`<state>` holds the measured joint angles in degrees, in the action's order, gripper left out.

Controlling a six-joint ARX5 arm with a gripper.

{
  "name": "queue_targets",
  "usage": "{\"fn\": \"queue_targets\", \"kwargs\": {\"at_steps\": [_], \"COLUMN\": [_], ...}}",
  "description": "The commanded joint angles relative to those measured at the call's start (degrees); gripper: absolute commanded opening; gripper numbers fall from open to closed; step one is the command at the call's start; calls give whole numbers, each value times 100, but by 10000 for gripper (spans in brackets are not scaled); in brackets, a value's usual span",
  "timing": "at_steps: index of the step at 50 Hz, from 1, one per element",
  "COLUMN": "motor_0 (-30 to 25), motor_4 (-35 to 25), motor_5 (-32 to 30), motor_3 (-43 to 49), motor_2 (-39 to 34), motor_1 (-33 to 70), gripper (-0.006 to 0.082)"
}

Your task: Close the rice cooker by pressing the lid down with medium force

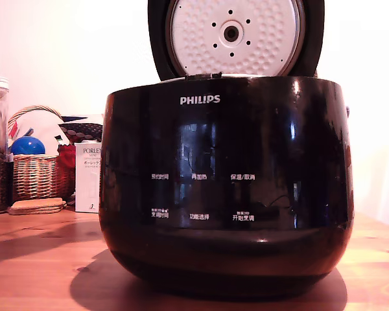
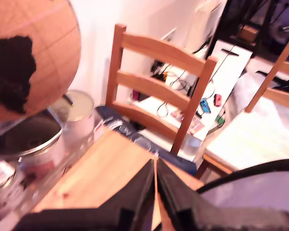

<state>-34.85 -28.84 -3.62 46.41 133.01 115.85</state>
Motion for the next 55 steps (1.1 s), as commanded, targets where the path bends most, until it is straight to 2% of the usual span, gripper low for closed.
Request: {"fn": "queue_targets", "kwargs": {"at_steps": [1, 10, 22, 40, 55], "motor_0": [-59, -96, -94, -129, -144], "motor_4": [61, 219, 407, 433, 452], "motor_5": [-87, -87, 24, 212, 588], "motor_3": [31, -293, -1268, -2420, -3283], "motor_2": [-249, -813, -2380, -4242, -5364], "motor_1": [13, -315, -1187, -2024, -2688], "gripper": [-24, -24, -24, -24, -24]}}
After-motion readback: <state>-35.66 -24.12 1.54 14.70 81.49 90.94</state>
